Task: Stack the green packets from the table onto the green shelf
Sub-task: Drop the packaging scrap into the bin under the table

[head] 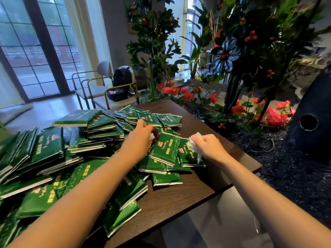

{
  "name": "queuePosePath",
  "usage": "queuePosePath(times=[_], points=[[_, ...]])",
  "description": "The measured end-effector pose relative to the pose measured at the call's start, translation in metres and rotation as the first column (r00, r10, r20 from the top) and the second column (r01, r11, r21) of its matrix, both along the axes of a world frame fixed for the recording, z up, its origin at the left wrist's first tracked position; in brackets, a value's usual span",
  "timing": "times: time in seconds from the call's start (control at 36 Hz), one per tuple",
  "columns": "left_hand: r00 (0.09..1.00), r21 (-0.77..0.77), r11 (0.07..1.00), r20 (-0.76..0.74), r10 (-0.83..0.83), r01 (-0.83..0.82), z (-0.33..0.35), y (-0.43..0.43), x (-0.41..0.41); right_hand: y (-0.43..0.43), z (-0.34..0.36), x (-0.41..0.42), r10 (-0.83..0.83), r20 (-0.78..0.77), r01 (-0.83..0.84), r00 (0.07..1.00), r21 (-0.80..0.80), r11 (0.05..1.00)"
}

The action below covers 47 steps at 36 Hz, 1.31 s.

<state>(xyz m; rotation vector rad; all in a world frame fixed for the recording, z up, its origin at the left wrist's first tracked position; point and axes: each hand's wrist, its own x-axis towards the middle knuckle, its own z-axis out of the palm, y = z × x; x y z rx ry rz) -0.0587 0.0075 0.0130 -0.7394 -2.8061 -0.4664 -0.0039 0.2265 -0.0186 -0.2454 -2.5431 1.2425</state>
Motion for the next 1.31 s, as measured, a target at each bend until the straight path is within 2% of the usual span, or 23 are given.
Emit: queuePosePath(times=[0.11,0.25,0.36,0.44,0.58,0.67,0.75,0.83,0.92,1.0,1.08,1.17,1.25,1.31], points=[[1.0,-0.2,0.979,-0.003,0.03,-0.03,-0.001,0.003,-0.006,-0.006,0.006,-0.004,0.082,-0.008,-0.082,0.997,-0.016,0.997],[0.999,-0.269,0.963,-0.038,0.019,-0.029,0.0,0.003,-0.007,-0.01,0.007,-0.007,0.144,-0.001,-0.143,0.99,-0.066,0.987],[0.997,-0.189,0.982,-0.071,-0.006,-0.008,0.003,-0.001,-0.005,-0.013,0.008,-0.007,0.164,0.01,-0.163,0.986,-0.059,0.985],[0.997,-0.092,0.996,-0.073,-0.028,0.021,0.007,-0.005,-0.003,-0.018,0.013,0.0,0.179,0.015,-0.176,0.984,-0.117,0.977],[0.991,0.127,0.985,-0.077,-0.109,0.119,0.022,-0.01,0.011,-0.031,0.033,0.01,0.188,0.149,-0.134,0.971,-0.313,0.94],[0.979,0.207,0.959,-0.095,-0.178,0.194,0.032,-0.012,0.029,-0.036,0.041,0.017,0.22,0.161,-0.14,0.962,-0.401,0.905],[0.948,0.24,0.918,-0.119,-0.295,0.316,0.037,-0.012,0.048,-0.042,0.041,0.022,0.285,0.128,-0.182,0.95,-0.516,0.837],[0.908,0.214,0.883,-0.136,-0.396,0.417,0.035,-0.007,0.066,-0.043,0.039,0.028,0.22,0.073,-0.134,0.973,-0.599,0.79],[0.875,0.222,0.847,-0.156,-0.458,0.482,0.03,0.002,0.075,-0.031,0.032,0.042,0.139,0.061,-0.076,0.988,-0.594,0.801],[0.852,0.261,0.813,-0.099,-0.514,0.52,0.019,0.016,0.083,-0.018,0.022,0.068,0.084,0.041,-0.053,0.996,-0.502,0.863],[0.85,0.421,0.776,0.02,-0.527,0.471,0.003,0.036,0.103,-0.005,0.009,0.103,0.058,-0.039,-0.069,0.998,-0.431,0.9],[0.83,0.574,0.724,0.132,-0.542,0.382,-0.019,0.058,0.129,0.007,-0.01,0.143,-0.026,-0.032,0.012,0.999,-0.387,0.922],[0.797,0.728,0.648,0.246,-0.552,0.225,-0.043,0.078,0.149,0.019,-0.04,0.175,-0.105,0.0,0.095,0.994,-0.435,0.896],[0.758,0.724,0.675,0.359,-0.544,0.141,-0.059,0.088,0.16,0.023,-0.055,0.193,-0.144,0.063,0.157,0.988,-0.461,0.874]])
